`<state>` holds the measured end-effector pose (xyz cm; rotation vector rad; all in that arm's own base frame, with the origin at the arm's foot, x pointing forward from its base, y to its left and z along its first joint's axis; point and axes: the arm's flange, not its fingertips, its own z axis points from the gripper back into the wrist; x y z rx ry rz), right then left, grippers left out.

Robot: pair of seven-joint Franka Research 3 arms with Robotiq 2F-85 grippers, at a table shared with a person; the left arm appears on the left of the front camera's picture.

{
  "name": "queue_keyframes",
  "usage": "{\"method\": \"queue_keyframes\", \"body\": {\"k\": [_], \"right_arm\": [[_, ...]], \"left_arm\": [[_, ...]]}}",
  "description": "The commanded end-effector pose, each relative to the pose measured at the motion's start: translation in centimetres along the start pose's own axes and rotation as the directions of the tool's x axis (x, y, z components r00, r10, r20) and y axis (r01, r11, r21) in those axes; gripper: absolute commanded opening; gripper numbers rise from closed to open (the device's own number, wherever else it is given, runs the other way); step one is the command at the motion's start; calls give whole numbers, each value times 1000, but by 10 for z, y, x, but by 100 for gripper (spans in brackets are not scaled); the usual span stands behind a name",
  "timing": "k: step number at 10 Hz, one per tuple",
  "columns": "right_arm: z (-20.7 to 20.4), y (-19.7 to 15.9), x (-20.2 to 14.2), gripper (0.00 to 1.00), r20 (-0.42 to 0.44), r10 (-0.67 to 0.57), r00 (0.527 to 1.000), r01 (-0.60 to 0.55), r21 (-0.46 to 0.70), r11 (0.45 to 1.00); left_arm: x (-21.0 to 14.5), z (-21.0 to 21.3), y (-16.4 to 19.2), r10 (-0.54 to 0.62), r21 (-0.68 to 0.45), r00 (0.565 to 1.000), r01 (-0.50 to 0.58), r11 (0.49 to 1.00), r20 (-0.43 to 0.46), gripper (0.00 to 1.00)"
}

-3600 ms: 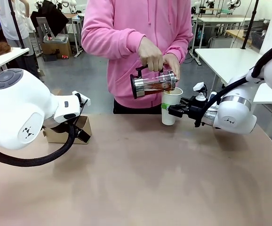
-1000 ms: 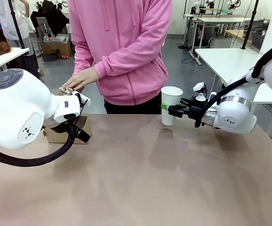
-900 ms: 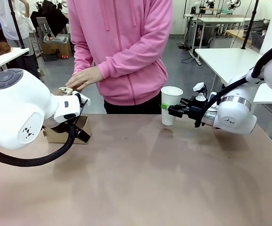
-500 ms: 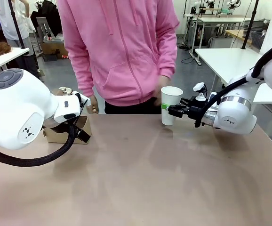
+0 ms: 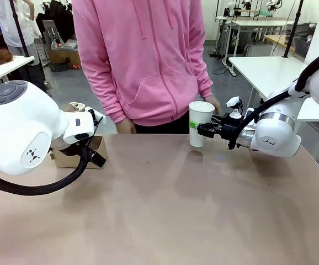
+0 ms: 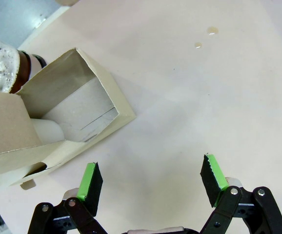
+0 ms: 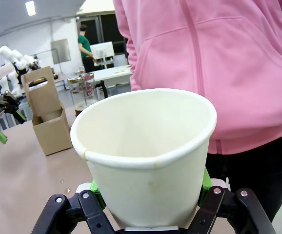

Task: Pour a drink into a cup and package it in a carrier.
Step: When a person places the Paper Cup Lid on the 600 ml Paper Cup , lift the 600 ml Paper Cup.

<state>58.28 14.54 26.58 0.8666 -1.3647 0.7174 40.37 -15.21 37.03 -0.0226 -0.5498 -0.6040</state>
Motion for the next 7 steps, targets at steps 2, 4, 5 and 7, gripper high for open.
{"method": "queue_keyframes", "body": {"k": [2,4,5,7], "right_arm": [[0,2,4,80,3,3,1000,-3,-1,1000],[0,2,4,80,3,3,1000,-3,-1,1000],[0,2,4,80,3,3,1000,-3,-1,1000],[0,2,4,80,3,3,1000,-3,-1,1000]], "left_arm": [[0,0,0,1,-2,1000,-1,1000,1,100],[0,0,0,1,-2,1000,-1,1000,1,100],[0,0,0,1,-2,1000,-1,1000,1,100],[0,0,0,1,-2,1000,-1,1000,1,100]]}}
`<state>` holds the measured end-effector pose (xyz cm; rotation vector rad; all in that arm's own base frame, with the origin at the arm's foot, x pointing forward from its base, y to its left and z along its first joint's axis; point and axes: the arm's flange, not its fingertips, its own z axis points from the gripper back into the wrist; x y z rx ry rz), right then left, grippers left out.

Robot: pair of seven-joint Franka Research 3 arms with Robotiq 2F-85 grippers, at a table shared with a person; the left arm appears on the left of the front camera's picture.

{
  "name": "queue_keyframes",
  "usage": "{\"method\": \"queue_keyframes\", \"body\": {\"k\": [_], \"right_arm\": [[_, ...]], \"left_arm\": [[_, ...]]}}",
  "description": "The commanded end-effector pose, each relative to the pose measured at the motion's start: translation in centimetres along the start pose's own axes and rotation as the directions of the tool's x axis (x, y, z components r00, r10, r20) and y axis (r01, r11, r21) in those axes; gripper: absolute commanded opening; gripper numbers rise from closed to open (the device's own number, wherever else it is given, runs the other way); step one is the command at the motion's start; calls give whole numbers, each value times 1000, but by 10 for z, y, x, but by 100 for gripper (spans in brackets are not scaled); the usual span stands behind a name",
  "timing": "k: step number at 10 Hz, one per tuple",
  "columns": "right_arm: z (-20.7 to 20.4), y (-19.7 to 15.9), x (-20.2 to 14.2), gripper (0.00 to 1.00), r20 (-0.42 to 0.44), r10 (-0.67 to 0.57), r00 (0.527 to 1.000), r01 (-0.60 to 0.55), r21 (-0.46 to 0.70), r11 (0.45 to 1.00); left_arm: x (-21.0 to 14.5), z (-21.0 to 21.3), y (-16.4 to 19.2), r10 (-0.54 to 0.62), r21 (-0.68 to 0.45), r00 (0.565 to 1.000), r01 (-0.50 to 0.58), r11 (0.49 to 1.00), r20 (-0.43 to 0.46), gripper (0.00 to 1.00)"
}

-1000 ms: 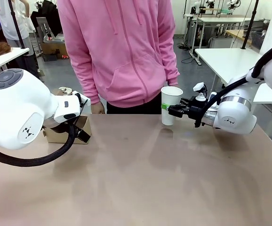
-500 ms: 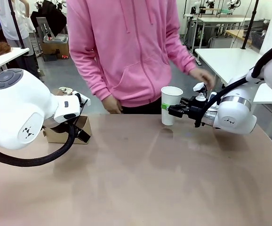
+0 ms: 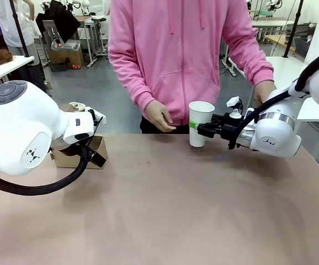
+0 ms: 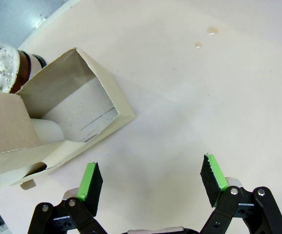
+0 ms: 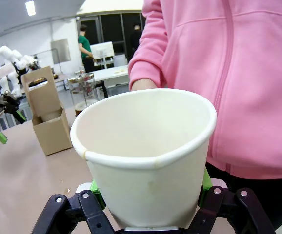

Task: Pour a drink into a cup and package it in a carrier.
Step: When a person places the Paper Cup Lid on the 600 ml Paper Cup , lift the 600 ml Paper Cup.

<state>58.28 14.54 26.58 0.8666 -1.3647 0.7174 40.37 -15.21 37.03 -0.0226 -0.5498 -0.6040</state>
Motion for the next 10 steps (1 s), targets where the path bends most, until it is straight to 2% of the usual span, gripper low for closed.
{"method": "queue_keyframes", "body": {"k": [1,10], "right_arm": [[0,2,4,80,3,3,1000,-3,-1,1000],[0,2,4,80,3,3,1000,-3,-1,1000]], "left_arm": [[0,0,0,1,-2,1000,-1,1000,1,100],[0,0,0,1,-2,1000,-1,1000,1,100]]}}
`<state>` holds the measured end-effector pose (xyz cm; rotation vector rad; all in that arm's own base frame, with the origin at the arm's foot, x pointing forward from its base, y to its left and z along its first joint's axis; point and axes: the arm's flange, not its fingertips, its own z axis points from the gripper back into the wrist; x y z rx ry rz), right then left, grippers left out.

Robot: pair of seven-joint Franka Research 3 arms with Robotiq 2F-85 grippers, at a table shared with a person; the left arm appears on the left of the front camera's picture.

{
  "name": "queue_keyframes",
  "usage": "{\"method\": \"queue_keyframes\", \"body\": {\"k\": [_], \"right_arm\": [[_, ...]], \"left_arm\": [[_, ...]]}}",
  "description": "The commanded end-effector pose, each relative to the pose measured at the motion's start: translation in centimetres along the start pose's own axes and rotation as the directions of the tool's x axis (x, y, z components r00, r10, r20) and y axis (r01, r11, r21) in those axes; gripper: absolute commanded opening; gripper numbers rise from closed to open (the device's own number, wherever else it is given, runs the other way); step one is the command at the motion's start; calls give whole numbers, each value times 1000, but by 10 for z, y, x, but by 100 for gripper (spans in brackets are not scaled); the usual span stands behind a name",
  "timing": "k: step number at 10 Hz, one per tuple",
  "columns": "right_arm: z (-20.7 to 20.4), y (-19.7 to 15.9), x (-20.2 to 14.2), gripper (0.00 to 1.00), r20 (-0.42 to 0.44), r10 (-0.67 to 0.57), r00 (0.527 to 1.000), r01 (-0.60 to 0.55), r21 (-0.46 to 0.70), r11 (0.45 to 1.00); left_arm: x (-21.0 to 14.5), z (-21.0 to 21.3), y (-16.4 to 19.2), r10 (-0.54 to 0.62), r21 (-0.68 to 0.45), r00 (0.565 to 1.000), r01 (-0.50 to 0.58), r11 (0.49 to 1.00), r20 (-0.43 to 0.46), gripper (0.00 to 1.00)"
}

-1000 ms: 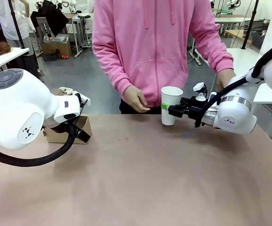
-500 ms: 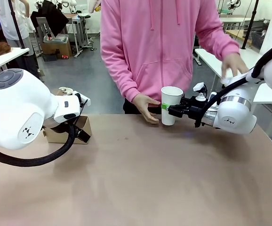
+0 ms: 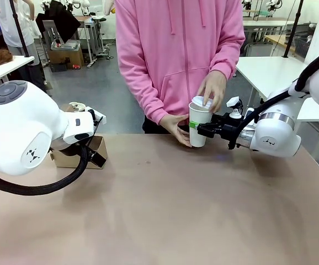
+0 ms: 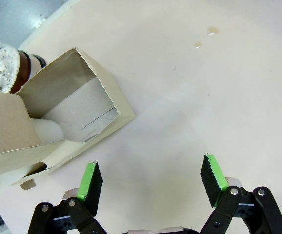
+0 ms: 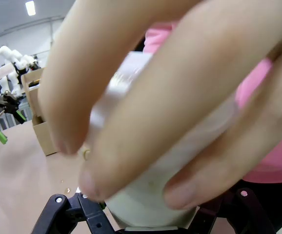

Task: Pour a drink into a cup and package it in a carrier.
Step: When a person places the Paper Cup Lid on the 600 ml Paper Cup , lift the 600 ml Paper Cup.

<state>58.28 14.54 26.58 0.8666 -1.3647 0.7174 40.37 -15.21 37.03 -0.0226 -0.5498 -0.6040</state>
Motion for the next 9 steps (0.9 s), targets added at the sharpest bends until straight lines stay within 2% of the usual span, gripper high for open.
{"method": "queue_keyframes", "body": {"k": [1,9], "right_arm": [[0,2,4,80,3,3,1000,-3,-1,1000],[0,2,4,80,3,3,1000,-3,-1,1000]], "left_arm": [[0,0,0,1,-2,1000,-1,1000,1,100],[0,0,0,1,-2,1000,-1,1000,1,100]]}}
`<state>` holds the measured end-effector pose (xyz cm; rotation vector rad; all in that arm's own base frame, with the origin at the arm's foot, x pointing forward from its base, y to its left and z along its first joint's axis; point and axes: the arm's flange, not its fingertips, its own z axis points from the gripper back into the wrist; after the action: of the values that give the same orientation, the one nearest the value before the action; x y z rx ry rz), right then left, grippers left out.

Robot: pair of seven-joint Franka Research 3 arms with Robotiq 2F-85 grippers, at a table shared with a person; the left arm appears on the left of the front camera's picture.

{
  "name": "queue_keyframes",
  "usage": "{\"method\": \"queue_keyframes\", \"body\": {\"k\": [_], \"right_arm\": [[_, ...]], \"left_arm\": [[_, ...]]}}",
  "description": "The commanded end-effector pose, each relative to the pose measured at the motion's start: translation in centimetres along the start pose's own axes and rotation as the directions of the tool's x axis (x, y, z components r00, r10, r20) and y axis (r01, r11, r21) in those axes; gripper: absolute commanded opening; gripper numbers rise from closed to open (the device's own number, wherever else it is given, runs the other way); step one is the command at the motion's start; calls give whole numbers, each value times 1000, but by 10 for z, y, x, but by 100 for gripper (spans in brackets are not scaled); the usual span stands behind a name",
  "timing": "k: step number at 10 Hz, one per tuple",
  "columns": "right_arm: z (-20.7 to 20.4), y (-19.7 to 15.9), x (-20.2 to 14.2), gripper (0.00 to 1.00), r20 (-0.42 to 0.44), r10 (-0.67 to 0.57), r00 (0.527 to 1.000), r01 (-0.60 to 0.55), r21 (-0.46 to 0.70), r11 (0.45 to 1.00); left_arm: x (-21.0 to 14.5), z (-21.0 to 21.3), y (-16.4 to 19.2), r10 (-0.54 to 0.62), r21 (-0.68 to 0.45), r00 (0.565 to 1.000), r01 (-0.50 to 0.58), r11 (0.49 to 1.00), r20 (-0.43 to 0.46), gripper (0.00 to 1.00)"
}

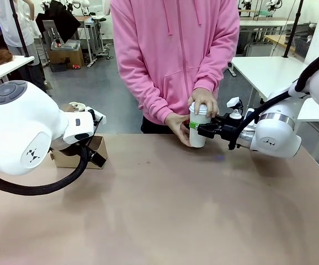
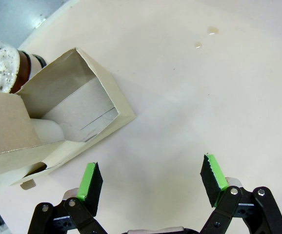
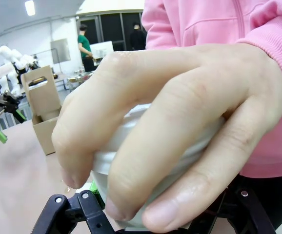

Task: Pour a drink into a cup and package it in a carrier.
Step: When a person places the Paper Cup Lid on the 600 ml Paper Cup , lift the 600 ml Paper Cup.

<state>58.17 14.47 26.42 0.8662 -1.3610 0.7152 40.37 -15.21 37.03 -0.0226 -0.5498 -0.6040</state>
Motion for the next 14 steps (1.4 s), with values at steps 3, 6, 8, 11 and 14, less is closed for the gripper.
{"method": "queue_keyframes", "body": {"k": [3,6,8,11,14], "right_arm": [[-1,2,6,80,6,6,1000,-6,0,1000],[-1,2,6,80,6,6,1000,-6,0,1000],[-1,2,6,80,6,6,1000,-6,0,1000],[-1,2,6,80,6,6,1000,-6,0,1000],[-1,2,6,80,6,6,1000,-6,0,1000]], "left_arm": [[0,0,0,1,-2,1000,-1,1000,1,100],[0,0,0,1,-2,1000,-1,1000,1,100],[0,0,0,1,-2,1000,-1,1000,1,100],[0,0,0,1,-2,1000,-1,1000,1,100],[0,0,0,1,-2,1000,-1,1000,1,100]]}}
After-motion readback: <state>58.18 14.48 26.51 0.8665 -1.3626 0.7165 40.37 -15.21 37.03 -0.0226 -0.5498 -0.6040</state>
